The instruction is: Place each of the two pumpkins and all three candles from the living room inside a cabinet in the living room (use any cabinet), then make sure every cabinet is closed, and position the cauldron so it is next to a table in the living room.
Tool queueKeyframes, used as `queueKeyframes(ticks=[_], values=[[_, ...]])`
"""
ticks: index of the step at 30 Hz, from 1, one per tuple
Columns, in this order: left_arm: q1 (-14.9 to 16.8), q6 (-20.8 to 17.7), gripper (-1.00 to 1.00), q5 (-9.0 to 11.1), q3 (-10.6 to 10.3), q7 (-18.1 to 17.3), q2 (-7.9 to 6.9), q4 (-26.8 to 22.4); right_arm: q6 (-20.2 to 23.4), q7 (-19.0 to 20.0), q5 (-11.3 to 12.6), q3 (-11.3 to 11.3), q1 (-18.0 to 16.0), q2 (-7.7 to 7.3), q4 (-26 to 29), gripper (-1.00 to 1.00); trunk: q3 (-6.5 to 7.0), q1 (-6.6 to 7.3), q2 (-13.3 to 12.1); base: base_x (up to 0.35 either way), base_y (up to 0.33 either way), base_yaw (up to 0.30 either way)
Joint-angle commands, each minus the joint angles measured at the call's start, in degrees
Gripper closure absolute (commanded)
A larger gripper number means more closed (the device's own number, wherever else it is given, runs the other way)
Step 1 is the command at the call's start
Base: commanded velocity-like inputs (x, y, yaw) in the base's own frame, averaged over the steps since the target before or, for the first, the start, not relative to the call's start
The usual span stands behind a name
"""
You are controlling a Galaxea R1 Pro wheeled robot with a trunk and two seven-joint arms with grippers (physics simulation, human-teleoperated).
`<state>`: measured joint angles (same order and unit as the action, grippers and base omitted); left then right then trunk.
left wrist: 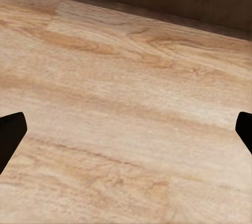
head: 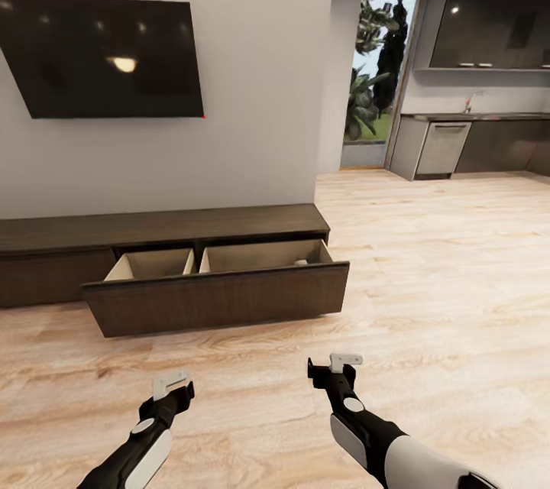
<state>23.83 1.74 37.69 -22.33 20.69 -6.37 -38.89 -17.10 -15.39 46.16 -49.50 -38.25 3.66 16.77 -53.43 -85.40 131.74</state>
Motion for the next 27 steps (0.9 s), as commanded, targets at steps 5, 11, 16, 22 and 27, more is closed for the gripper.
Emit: queueKeyframes(ticks=[5,11,16,22,27], values=[[0.1,0.2,-1.0,0.5,-0.5,0.5,-0.45,0.2,-1.0,-0.3,0.9,-0.2,-0.1,0.09,0.8,-1.0,-0.96,-1.09,2.0,0.0,0.0,0.0],[0.1,0.2,-1.0,0.5,-0.5,0.5,-0.44,0.2,-2.1,-0.3,0.8,-0.2,-0.1,0.47,1.0,-1.0,-2.03,-2.41,4.5,0.0,0.0,0.0],[0.2,0.3,-1.0,0.5,-0.5,0.5,-0.66,-0.2,-3.9,-0.3,0.4,-0.3,-0.2,0.64,1.0,-1.0,-2.93,-3.51,6.5,0.0,0.0,0.0],[0.3,0.3,-1.0,0.5,-0.5,0.5,-0.79,-2.3,-4.2,0.2,0.1,-0.6,-0.2,0.84,1.0,-1.0,-4.01,-4.83,8.9,0.0,0.0,0.0],[0.3,0.2,-1.0,0.4,-0.6,0.4,-0.97,-2.8,-4.2,0.3,0.1,-2.1,-0.2,0.9,0.7,-1.0,-4.91,-5.93,10.9,0.0,0.0,0.0]])
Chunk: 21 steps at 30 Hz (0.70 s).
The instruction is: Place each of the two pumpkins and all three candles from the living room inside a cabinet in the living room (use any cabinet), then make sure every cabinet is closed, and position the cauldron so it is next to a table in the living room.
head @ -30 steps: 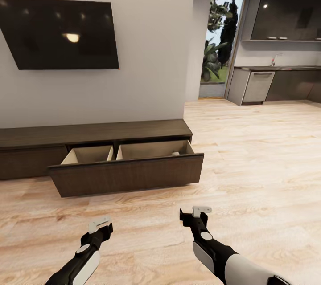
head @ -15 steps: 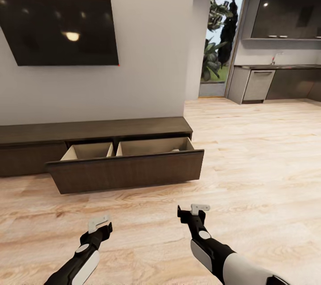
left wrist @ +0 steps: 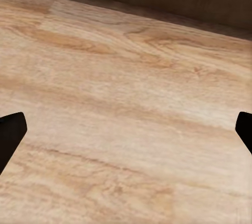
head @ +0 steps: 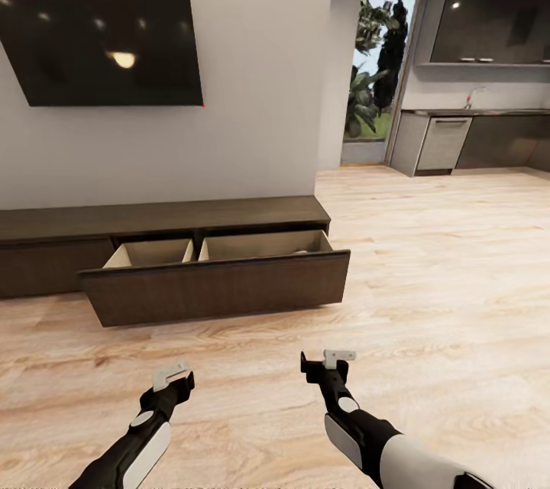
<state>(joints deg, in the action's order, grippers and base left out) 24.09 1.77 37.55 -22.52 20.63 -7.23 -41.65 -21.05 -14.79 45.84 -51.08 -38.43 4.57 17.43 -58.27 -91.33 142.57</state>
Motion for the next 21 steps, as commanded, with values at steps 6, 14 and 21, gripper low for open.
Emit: queueKeyframes(ticks=[6,14,21], values=[[0.0,-0.3,-1.0,-8.2,-0.3,0.6,0.1,0.0,-0.2,-0.3,0.4,-2.7,-0.1,0.02,-0.3,-1.0,-1.32,-0.45,0.7,0.0,0.0,0.0],[0.0,-0.3,-1.0,-10.3,0.2,0.7,-0.04,0.0,-0.2,-0.3,0.4,-4.0,-0.1,0.0,-0.5,-1.0,-3.09,-0.66,0.8,0.0,0.0,0.0],[0.0,0.0,-1.0,-10.3,0.3,0.7,-0.11,-0.1,-0.2,-0.3,0.4,-4.0,-0.1,-0.01,-0.3,-1.0,-3.09,-0.66,0.8,0.0,0.0,0.0]])
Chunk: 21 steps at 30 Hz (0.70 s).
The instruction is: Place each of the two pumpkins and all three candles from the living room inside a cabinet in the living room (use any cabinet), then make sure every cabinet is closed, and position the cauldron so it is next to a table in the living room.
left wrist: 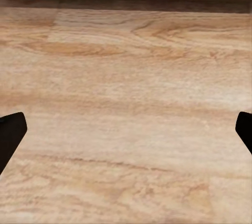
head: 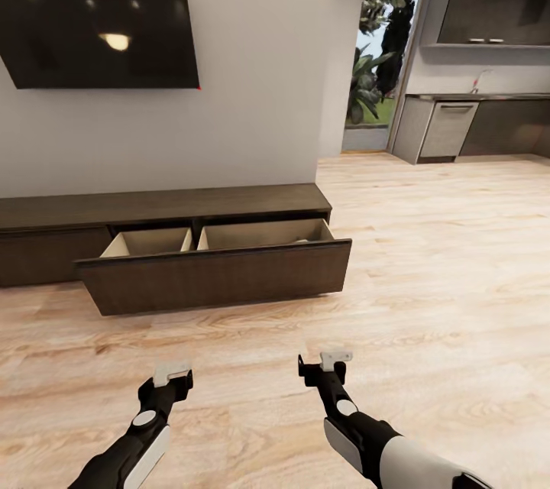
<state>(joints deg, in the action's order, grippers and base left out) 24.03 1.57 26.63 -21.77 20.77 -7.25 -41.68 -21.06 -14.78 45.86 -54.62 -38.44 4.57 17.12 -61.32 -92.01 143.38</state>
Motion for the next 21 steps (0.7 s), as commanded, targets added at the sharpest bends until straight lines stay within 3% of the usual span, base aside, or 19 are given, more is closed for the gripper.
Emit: queueKeyframes(ticks=[1,6,21], values=[[0.1,0.2,-1.0,0.6,-0.5,0.5,-0.11,-0.1,-0.2,-0.3,0.4,-0.5,-0.1,-0.01,0.0,-1.0,-0.05,0.01,0.0,0.0,0.0,0.0],[0.1,0.2,-1.0,0.5,-0.4,0.6,-0.13,-0.1,-0.2,-0.3,0.4,-0.5,-0.1,0.0,0.1,-1.0,-0.05,0.01,0.0,0.145,0.0,0.0],[0.1,-0.1,-1.0,0.5,-0.4,0.5,-0.28,0.0,0.1,-0.4,0.6,-0.4,-0.1,0.0,-0.1,-1.0,-0.05,0.01,0.0,0.323,0.001,0.0]])
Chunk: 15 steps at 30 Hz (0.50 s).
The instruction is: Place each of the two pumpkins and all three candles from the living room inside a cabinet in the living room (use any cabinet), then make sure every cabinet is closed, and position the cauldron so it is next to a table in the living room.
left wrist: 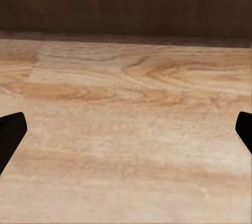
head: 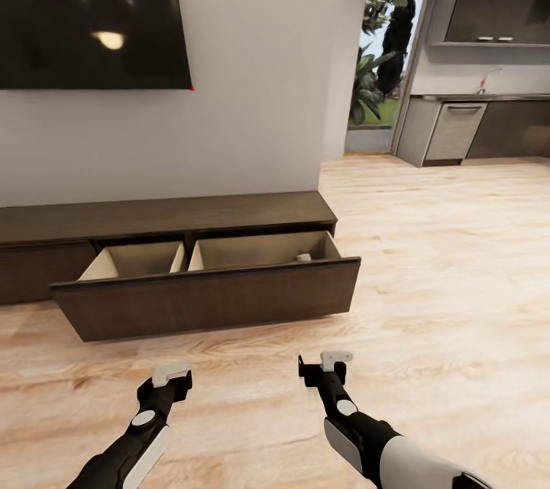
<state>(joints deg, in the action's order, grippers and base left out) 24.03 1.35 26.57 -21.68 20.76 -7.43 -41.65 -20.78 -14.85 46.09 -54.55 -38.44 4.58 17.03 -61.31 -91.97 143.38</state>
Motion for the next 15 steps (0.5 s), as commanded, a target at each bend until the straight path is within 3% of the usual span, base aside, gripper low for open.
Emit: queueKeyframes(ticks=[1,15], values=[[0.1,0.1,-1.0,0.6,-0.5,0.5,-0.11,0.0,-0.1,-0.3,0.4,-0.5,-0.1,-0.01,0.0,-1.0,-0.05,-0.02,0.0,0.307,0.04,0.0],[0.1,0.1,-1.0,0.8,-0.5,0.5,-0.22,0.2,-0.6,-0.3,0.3,-0.6,-0.1,-0.01,0.7,-1.0,-0.05,-0.02,0.0,0.292,0.11,0.0]])
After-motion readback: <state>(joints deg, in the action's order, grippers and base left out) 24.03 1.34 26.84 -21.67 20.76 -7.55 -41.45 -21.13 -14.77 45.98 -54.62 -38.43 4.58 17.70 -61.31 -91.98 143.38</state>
